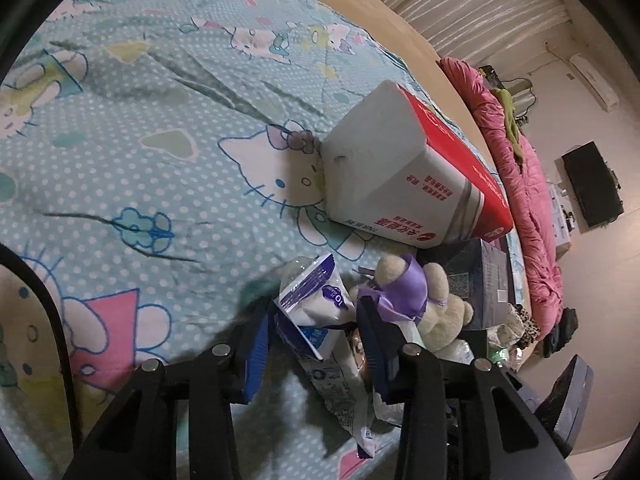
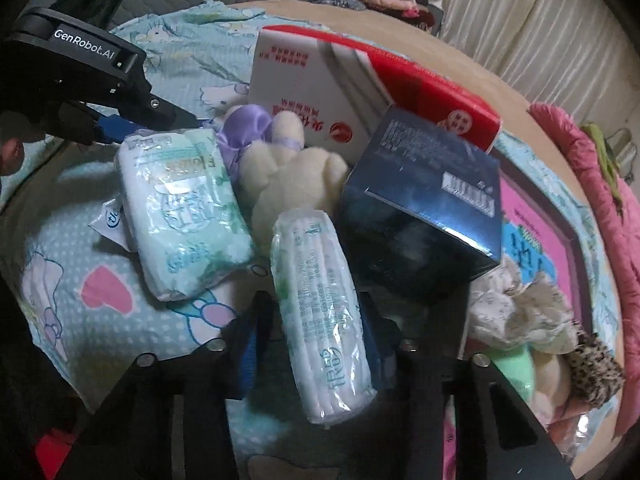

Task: Organize soft objects
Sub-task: 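Grasp the white purple-labelled packet with the left tool while the right grasps the white cotton pad roll, then lift the packet with the left tool while the right carries the cotton pad roll toward the box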

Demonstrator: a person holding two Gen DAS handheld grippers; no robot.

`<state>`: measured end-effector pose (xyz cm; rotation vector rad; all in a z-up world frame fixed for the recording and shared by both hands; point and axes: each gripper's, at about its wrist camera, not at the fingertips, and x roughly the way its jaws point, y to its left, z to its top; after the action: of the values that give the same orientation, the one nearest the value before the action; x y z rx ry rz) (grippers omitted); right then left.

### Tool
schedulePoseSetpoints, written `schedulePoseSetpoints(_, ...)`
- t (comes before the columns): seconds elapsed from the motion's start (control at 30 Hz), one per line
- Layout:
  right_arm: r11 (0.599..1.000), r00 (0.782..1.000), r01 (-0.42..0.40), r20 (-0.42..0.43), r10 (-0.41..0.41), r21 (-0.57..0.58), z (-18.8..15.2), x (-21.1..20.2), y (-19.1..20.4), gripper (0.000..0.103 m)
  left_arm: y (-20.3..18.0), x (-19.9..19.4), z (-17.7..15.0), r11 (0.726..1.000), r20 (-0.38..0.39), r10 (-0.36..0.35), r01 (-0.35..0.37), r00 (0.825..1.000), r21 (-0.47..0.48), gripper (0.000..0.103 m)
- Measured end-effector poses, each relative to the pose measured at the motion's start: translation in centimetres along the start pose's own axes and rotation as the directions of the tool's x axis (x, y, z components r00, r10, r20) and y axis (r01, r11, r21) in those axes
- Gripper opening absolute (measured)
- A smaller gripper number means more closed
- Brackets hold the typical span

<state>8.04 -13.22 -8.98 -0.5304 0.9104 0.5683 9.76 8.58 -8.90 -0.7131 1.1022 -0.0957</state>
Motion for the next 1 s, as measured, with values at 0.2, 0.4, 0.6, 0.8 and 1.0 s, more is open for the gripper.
schedulePoseSetpoints(0.2,0.997,0.999,-0.046,0.024,0.045,0.054,-0.3,-0.2,-1.0,0.025,0.3,-0.2,-0.1,0.999,0.017,-0.031,0.031,0.999,0.008,0.038)
schedulePoseSetpoints(0.4,0.985,0.991,-0.12,0.066,0.113,0.126,-0.3,-0.8,-2.7,0.024,-0.2,-1.8,-0.5,0.998,0.063,-0.044,0.042,0.997,0.036,0.036)
schedulePoseSetpoints(0.6,0.973,0.982,-0.167,0.119,0.149,0.161,-0.4,-2.5,-2.7,0.024,-0.3,-4.4,-0.9,0.998,0.114,-0.014,0.008,0.993,0.056,0.036)
schedulePoseSetpoints(0.8,0.965,0.969,-0.195,0.184,0.163,0.176,-0.4,-4.2,-2.9,0.024,-1.3,-7.0,-1.2,0.995,0.186,0.026,-0.044,0.982,0.09,0.036)
schedulePoseSetpoints(1.0,0.959,0.958,-0.214,0.232,0.169,0.184,-0.4,-5.6,-3.3,0.024,-2.8,-8.7,-1.4,0.989,0.222,0.044,-0.073,0.974,0.126,0.036)
